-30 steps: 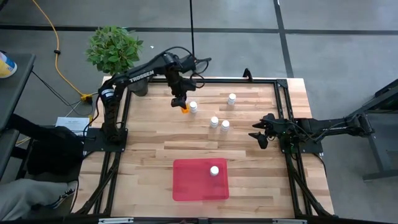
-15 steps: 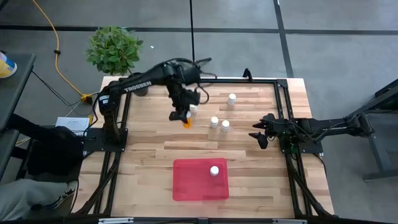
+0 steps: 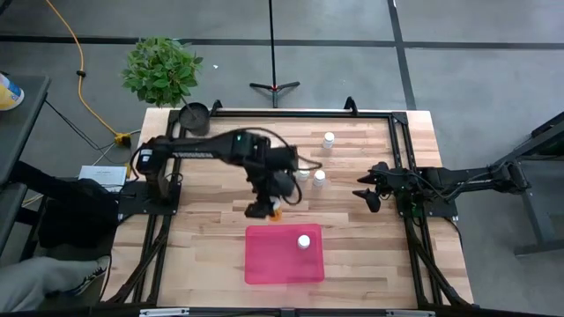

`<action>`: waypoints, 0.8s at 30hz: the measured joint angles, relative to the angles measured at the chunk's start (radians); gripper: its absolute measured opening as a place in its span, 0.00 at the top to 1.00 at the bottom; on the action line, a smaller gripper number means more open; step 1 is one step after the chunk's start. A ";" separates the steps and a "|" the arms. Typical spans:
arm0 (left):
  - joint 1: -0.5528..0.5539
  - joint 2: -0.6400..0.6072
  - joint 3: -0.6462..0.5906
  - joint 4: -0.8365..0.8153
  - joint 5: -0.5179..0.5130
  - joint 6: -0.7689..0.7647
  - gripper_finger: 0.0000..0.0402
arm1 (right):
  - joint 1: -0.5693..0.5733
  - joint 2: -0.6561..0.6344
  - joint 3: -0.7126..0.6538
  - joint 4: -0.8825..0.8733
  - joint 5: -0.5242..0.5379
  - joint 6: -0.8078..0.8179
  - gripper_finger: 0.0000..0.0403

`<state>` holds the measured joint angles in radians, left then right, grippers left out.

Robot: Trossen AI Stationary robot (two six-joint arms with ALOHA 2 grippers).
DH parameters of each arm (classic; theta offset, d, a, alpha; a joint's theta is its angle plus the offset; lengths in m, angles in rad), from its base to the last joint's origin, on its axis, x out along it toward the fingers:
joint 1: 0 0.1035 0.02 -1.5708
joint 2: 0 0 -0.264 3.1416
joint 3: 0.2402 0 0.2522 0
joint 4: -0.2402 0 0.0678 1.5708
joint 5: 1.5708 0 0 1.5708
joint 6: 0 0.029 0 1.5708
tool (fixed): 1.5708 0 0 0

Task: Pick and place pill bottles into a basket
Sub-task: Put the orange pill bottle into the pink bin

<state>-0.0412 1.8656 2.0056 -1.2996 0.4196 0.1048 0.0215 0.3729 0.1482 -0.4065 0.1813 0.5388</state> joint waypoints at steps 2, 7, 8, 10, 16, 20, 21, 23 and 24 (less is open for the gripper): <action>-0.032 0.000 0.000 0.033 -0.034 -0.042 0.43 | 0.000 0.000 0.000 0.000 -0.008 0.000 0.35; -0.101 0.000 0.000 0.095 -0.112 -0.116 0.38 | 0.000 0.000 0.000 0.009 -0.013 -0.014 0.35; -0.113 0.000 0.000 0.104 -0.122 -0.128 0.38 | 0.000 0.000 0.000 0.015 -0.013 -0.015 0.35; -0.135 0.001 0.000 0.122 -0.148 -0.140 0.39 | 0.000 0.000 0.000 0.019 -0.020 -0.015 0.35; -0.207 0.002 0.000 0.170 -0.201 -0.182 0.43 | 0.000 0.000 0.000 0.023 -0.048 0.001 0.35; -0.260 0.002 -0.004 0.217 -0.255 -0.207 0.41 | 0.000 0.000 0.000 0.023 -0.048 0.003 0.35; -0.274 0.002 -0.004 0.222 -0.274 -0.214 0.39 | 0.000 0.000 0.000 0.023 -0.048 0.003 0.35; -0.299 0.002 -0.005 0.237 -0.316 -0.216 0.37 | 0.000 0.000 0.000 0.023 -0.048 0.003 0.35; -0.311 0.002 -0.005 0.243 -0.342 -0.220 0.37 | 0.000 0.000 0.000 0.023 -0.048 0.003 0.35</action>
<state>-0.3524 1.8679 2.0006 -1.0570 0.0780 -0.1152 0.0216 0.3729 0.1482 -0.3840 0.1337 0.5419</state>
